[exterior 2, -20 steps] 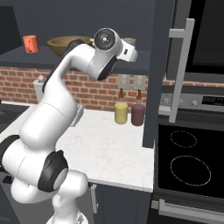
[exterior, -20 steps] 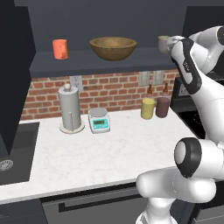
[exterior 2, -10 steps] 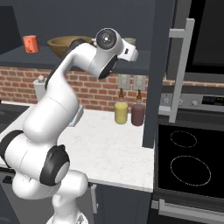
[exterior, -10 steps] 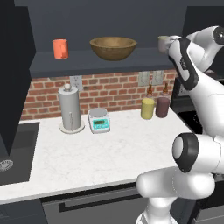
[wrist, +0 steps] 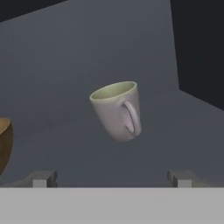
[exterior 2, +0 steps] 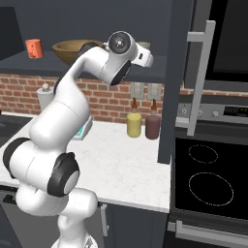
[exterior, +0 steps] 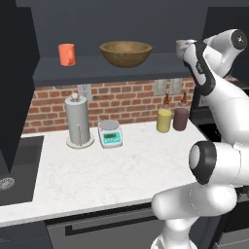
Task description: Gather all objects into one cabinet and sort the glasses and bowls to opposite sides.
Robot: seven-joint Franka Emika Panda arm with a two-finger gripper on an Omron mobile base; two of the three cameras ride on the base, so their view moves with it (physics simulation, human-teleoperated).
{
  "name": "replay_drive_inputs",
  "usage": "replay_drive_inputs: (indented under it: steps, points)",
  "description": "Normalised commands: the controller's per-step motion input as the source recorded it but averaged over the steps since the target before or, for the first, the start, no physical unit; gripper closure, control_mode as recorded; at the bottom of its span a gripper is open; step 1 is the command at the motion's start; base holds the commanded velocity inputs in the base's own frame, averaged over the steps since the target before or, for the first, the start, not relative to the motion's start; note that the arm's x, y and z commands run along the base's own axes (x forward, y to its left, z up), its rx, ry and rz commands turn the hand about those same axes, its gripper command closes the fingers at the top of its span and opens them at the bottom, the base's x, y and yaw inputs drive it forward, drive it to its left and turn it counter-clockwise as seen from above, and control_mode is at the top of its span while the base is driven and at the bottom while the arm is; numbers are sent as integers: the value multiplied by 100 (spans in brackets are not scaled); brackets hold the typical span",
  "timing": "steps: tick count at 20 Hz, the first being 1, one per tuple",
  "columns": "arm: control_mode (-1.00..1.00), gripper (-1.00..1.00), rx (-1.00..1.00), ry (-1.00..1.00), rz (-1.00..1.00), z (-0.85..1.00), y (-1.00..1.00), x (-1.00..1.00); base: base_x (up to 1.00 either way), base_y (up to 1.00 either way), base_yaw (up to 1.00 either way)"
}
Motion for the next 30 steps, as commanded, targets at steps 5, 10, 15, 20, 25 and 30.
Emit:
replay_drive_inputs:
  steps: [5,10,15,20,25,30]
  points:
    - [-100,-100,0,0,1,-3,0,15,0,0,0]
    - [-100,-100,0,0,1,0,0,14,0,0,0]
    - [-100,-100,0,0,1,0,0,15,0,0,0]
    - [-100,-100,0,0,2,0,0,10,0,0,0]
    - [-100,-100,0,0,3,0,0,5,0,0,0]
    - [-100,-100,0,0,4,0,0,4,0,0,0]
